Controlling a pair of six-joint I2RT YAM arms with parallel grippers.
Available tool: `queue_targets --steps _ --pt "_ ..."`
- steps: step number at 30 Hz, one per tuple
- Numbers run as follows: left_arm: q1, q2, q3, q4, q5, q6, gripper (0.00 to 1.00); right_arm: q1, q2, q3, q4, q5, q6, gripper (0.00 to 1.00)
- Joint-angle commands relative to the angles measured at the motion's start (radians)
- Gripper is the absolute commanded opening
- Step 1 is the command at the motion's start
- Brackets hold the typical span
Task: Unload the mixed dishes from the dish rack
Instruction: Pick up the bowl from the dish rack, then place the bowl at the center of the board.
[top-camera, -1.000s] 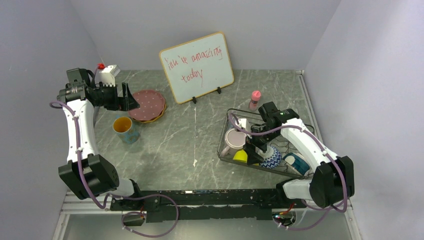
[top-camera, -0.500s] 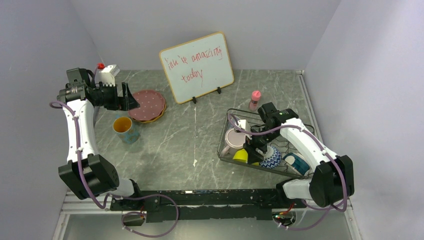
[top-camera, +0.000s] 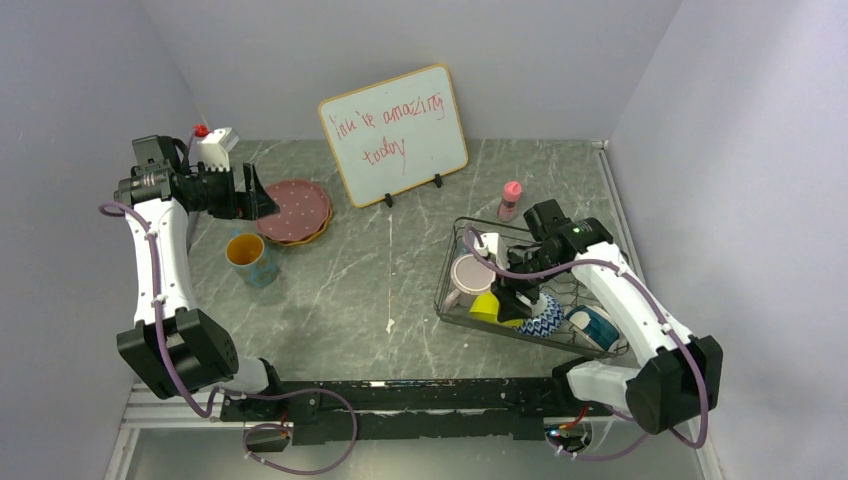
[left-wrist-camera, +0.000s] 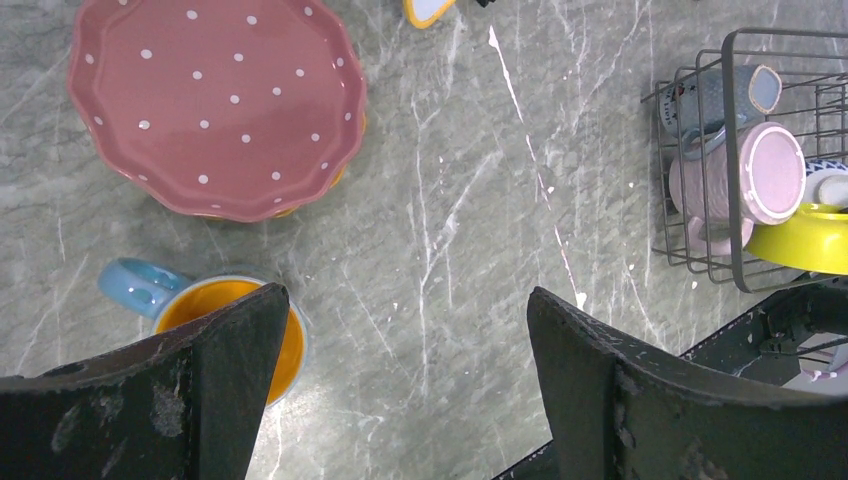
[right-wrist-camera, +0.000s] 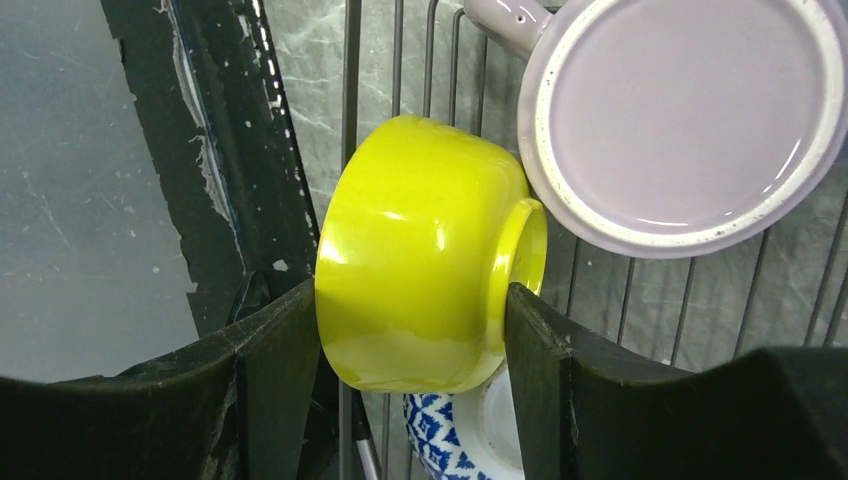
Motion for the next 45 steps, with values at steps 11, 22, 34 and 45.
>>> queue_targets --steps 11,22,34,45 --pt "-0.032 -0.017 0.035 0.041 0.05 -0.027 0.94 -0.001 -0.098 0.119 0.031 -0.025 0.089 0.14" --pt "-0.166 -0.082 -0.025 0.126 0.062 -0.056 0.94 -0.002 -0.139 0.208 0.177 -0.06 0.292 0.0" --pt "-0.455 -0.084 -0.077 0.493 0.136 -0.303 0.89 -0.008 -0.07 0.305 0.548 -0.192 0.738 0.0" --pt "-0.637 0.043 -0.084 0.803 0.281 -0.513 0.91 -0.072 0.003 0.209 1.087 -0.4 1.322 0.0"
